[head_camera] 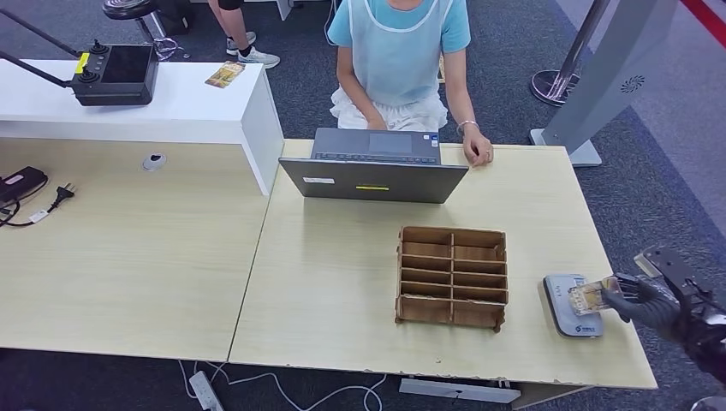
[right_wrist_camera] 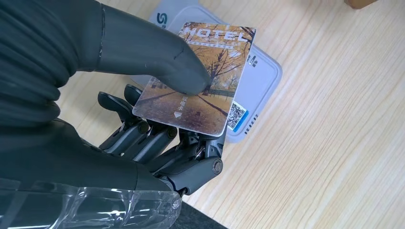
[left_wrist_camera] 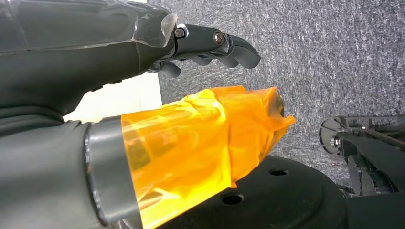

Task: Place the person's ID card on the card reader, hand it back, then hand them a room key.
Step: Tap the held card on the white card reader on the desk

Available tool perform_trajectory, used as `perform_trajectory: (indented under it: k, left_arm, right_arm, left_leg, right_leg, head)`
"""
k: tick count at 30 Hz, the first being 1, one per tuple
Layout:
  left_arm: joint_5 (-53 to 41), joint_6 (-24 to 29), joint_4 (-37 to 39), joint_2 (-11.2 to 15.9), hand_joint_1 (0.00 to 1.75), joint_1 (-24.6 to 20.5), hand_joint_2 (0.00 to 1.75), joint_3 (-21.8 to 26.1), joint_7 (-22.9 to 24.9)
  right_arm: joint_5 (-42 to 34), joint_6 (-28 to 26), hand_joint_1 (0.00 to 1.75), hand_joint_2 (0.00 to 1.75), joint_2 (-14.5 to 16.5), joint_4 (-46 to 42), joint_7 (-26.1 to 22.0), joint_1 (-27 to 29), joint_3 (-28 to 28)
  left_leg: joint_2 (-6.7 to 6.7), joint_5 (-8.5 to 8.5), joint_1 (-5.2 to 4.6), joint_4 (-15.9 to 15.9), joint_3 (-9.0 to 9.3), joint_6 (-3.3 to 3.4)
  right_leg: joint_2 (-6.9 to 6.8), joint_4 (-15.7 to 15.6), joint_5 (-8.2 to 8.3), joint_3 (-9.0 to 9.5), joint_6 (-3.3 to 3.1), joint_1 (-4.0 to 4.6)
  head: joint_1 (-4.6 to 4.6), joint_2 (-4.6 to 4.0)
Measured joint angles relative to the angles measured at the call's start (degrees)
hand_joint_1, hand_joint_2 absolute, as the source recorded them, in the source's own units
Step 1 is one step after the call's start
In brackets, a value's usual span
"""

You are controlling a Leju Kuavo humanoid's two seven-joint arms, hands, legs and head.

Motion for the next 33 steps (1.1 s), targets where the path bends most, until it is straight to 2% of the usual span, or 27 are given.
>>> perform_trajectory:
  k: [5,12,17,21,33]
  left_arm:
    - [0.0,0.0,0.0,0.0,0.0,0.0,0.0,0.0,0.0]
    - [0.0,0.0,0.0,0.0,0.0,0.0,0.0,0.0,0.3]
    - [0.0,0.0,0.0,0.0,0.0,0.0,0.0,0.0,0.3]
    - [0.0,0.0,0.0,0.0,0.0,0.0,0.0,0.0,0.6]
    - [0.1,0.0,0.0,0.0,0.0,0.0,0.0,0.0,1.0]
  right_arm:
    - [0.3,-0.3,1.75,1.75,0.3,0.3,0.1,-0.1,0.8]
    - [4.6,-4.6,1.75,1.75,1.2,1.5,0.6,-0.5,1.3]
    - [5.2,-5.2,1.75,1.75,1.4,1.8,0.7,-0.7,1.5]
    - [9.0,-8.3,1.75,1.75,3.0,4.1,0.9,-2.5,2.1]
    - [12.8,-10.9,1.75,1.75,5.0,6.1,0.9,-4.0,2.2]
  left_leg:
    - [0.0,0.0,0.0,0.0,0.0,0.0]
    - [0.01,0.0,0.0,0.0,0.0,0.0]
    - [0.02,0.0,0.0,0.0,0.0,0.0]
    - [0.02,0.0,0.0,0.0,0.02,0.0]
    - [0.03,0.0,0.0,0.0,0.05,0.0]
  right_leg:
    - [0.0,0.0,0.0,0.0,0.0,0.0]
    - [0.01,0.0,0.0,0.0,0.0,0.0]
    - [0.01,0.0,0.0,0.0,0.0,0.0]
    - [0.02,0.0,0.0,0.01,0.0,0.0]
    - [0.04,0.0,0.0,0.03,0.0,0.01]
  head:
    - [0.01,0.0]
    - [0.0,0.0]
    - [0.0,0.0]
    - [0.0,0.0]
    - [0.0,0.0]
